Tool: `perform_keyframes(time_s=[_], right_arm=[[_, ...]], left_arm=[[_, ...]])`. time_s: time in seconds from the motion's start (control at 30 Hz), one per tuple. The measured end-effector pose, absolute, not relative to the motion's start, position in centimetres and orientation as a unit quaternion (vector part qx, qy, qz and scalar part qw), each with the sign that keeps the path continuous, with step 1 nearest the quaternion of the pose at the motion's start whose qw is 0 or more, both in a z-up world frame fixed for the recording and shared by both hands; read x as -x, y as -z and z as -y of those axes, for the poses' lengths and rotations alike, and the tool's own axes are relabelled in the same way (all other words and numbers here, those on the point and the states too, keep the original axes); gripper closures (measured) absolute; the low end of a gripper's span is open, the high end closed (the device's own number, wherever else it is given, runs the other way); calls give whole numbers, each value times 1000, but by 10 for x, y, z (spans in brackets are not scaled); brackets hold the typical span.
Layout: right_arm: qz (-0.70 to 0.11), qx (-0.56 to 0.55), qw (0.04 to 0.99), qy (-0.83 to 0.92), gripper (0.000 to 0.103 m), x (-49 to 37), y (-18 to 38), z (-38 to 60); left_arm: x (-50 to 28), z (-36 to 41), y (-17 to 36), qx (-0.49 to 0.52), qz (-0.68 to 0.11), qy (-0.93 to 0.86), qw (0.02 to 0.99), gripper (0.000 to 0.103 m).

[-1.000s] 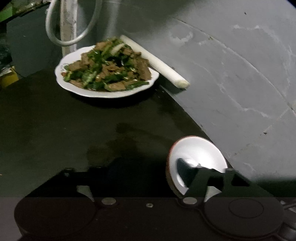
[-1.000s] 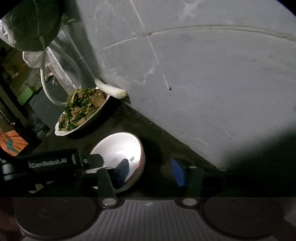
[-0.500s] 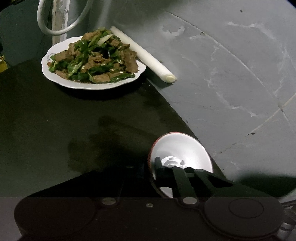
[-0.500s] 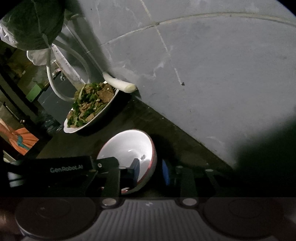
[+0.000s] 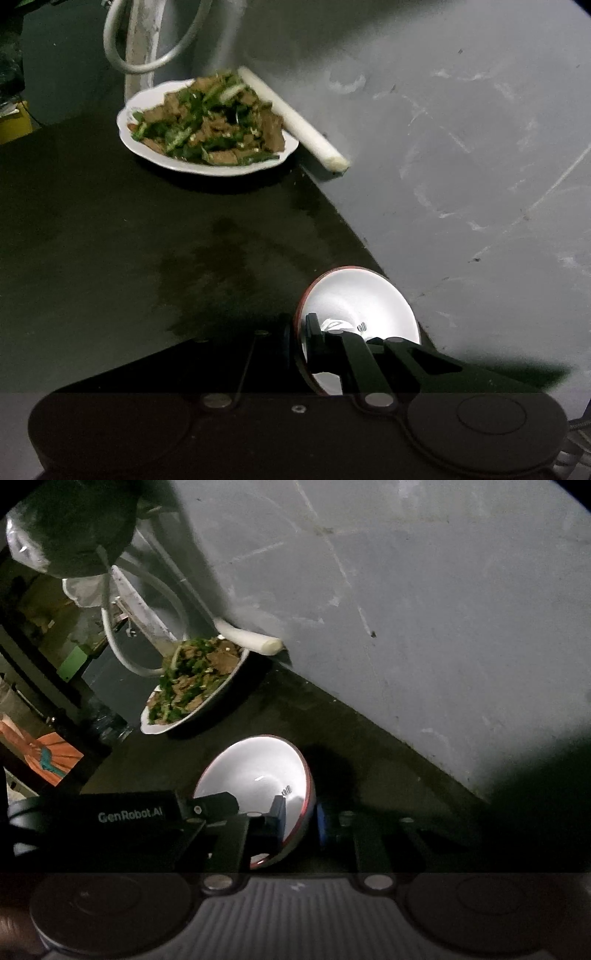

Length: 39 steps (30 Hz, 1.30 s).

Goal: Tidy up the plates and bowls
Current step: 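Move both tools to the second red-rimmed white bowl and grasp its rim, then lift the second white bowl with both tools and carry it over the stack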

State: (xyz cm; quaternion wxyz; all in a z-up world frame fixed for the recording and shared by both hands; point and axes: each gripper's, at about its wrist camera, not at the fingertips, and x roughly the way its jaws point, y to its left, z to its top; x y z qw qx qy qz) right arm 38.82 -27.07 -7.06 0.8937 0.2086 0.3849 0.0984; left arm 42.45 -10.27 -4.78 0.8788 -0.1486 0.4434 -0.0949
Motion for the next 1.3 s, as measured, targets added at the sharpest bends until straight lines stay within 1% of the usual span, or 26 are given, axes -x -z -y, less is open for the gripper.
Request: perform_keyframes(time_s=[0.27,0.53,0.6,0.73,1.0,1.3], right_arm=[[-360,-196,905,-114,85,-356,35,261],[-336,-184,916,-121,85,-304,-3,246],[-340,-196,911,-128,85,-288,-10,244],[-348,-216,902,-140,85,-255,-17,238],[-352,-196,902,-157,85,-177,-21,206],[-380,-168,893,-172,85,-112,-8,184]], left_arm=[[-383,90,9,157,-411,96,893,96],[-316,67,-23,180,-381,103,901,96],[-294,58,-26,190,-377,102,901,96],[-253,40,-29,202,-371,100,901,96],[-172,5,-24,210,-368,102,900,95],[-118,-12,0,224,-393,105,886,95]])
